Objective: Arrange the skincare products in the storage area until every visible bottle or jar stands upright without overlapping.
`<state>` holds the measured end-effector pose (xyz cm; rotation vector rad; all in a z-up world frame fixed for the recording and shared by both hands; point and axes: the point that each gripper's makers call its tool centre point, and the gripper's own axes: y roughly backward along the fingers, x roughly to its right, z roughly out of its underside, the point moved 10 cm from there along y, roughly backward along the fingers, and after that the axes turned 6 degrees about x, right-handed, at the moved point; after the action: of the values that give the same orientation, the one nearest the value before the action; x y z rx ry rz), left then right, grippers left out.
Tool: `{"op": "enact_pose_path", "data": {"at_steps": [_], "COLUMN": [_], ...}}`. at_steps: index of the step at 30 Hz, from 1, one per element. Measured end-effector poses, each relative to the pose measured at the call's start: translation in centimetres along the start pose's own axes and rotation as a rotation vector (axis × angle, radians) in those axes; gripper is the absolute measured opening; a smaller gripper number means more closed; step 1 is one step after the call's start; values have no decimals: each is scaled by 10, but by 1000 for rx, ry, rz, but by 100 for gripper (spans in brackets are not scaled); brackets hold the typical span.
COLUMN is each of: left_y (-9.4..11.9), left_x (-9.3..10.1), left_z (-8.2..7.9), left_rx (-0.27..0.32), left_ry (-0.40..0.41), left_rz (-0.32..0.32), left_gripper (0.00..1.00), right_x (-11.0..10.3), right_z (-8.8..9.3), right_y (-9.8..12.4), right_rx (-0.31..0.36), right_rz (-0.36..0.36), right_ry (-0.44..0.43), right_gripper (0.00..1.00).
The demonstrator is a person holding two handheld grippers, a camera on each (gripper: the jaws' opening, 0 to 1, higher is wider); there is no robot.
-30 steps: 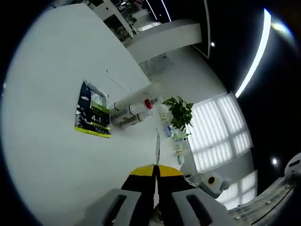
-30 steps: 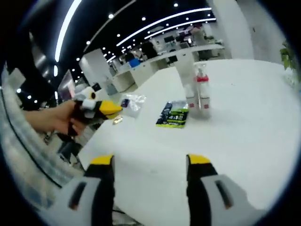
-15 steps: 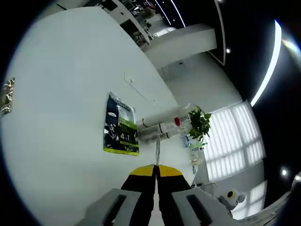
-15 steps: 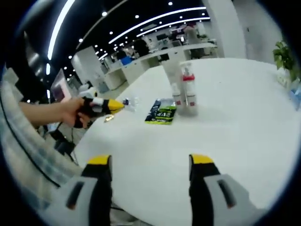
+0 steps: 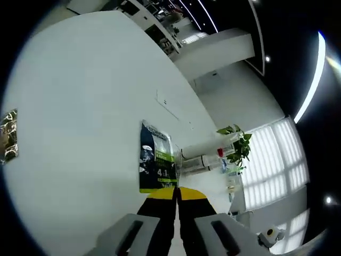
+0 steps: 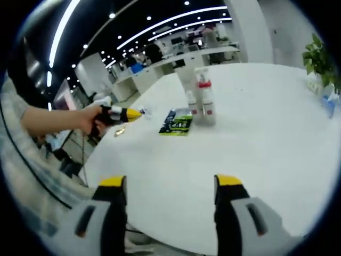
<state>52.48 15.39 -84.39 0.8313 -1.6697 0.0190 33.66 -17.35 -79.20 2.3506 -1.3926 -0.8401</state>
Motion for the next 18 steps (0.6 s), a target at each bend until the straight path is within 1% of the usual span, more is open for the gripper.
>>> {"op": "enact_pose_path", "data": {"at_steps": [3, 5, 8, 14, 17, 18], "left_y": [-1, -2, -3, -6, -7, -24], "left_x": [-4, -6, -6, -7, -8, -54], "left_z": [0, 0, 0, -2, -4, -44], "left_rx": [-4, -13, -28, -29, -47, -35], "left_ry": [1, -13, -58, -61, -78, -65], "left_rz": [-16, -32, -33, -49, -67, -86], "left_gripper": [1, 1, 1, 1, 1, 1], "right_x": [-2, -3, -5, -6, -5, -4], "right_z": [-1, -1, 0, 1, 1, 1], "right_y": [1, 1, 0, -1, -2, -3], "right_rx": [2, -10, -21, -42, -48, -51], "right_rz": [14, 12, 10, 22, 28, 34], "right_ry": [18, 14, 13, 15, 2, -9], "right_gripper": [65, 65, 65, 65, 65, 65]}}
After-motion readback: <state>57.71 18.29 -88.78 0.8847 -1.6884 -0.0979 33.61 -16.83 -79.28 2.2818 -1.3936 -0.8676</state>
